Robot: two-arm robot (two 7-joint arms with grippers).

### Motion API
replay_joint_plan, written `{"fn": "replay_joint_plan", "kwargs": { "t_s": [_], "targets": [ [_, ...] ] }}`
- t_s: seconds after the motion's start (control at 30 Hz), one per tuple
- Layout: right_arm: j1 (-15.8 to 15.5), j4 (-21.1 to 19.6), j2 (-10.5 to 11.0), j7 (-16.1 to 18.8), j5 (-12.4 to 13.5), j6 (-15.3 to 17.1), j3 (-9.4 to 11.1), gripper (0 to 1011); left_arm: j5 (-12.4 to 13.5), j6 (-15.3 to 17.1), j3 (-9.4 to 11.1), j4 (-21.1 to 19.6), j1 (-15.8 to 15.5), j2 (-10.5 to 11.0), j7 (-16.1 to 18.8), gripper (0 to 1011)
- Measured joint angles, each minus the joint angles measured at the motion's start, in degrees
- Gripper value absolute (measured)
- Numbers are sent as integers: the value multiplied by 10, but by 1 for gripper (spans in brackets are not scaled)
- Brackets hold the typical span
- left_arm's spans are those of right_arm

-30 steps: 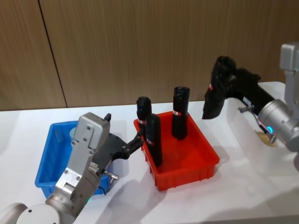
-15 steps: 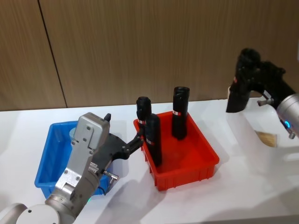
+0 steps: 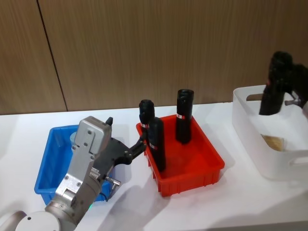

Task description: Pick the cotton swabs from the blue box and place them into the white box.

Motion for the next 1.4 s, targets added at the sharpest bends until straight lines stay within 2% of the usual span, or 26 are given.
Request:
{"fn": "replay_joint_plan", "kwargs": {
  "t_s": [0.27, 0.3, 0.33, 0.37, 0.6, 0.63, 0.87, 1.4],
  "targets": [
    [13, 33, 5, -12, -9, -5, 10, 446, 0, 0, 0, 0, 0, 0, 0, 1004],
    [14, 35, 6, -12, -10, -6, 11, 503, 0, 0, 0, 0, 0, 0, 0, 1004],
    [15, 39, 6, -13, -11, -6, 12, 503, 0, 0, 0, 0, 0, 0, 0, 1004],
    [17, 43, 7, -15, -11, -8, 13, 563, 0, 0, 0, 0, 0, 0, 0, 1004],
    [22, 59, 9, -17, -15, -13, 18, 757, 0, 0, 0, 0, 0, 0, 0, 1004],
    [23, 60, 10, -18, -15, -14, 19, 813, 0, 0, 0, 0, 0, 0, 0, 1004],
    [25, 66, 11, -18, -16, -16, 22, 996, 0, 0, 0, 0, 0, 0, 0, 1004],
    [26, 71, 12, -19, -17, -18, 24, 1002, 0, 0, 0, 0, 0, 0, 0, 1004]
  ]
}}
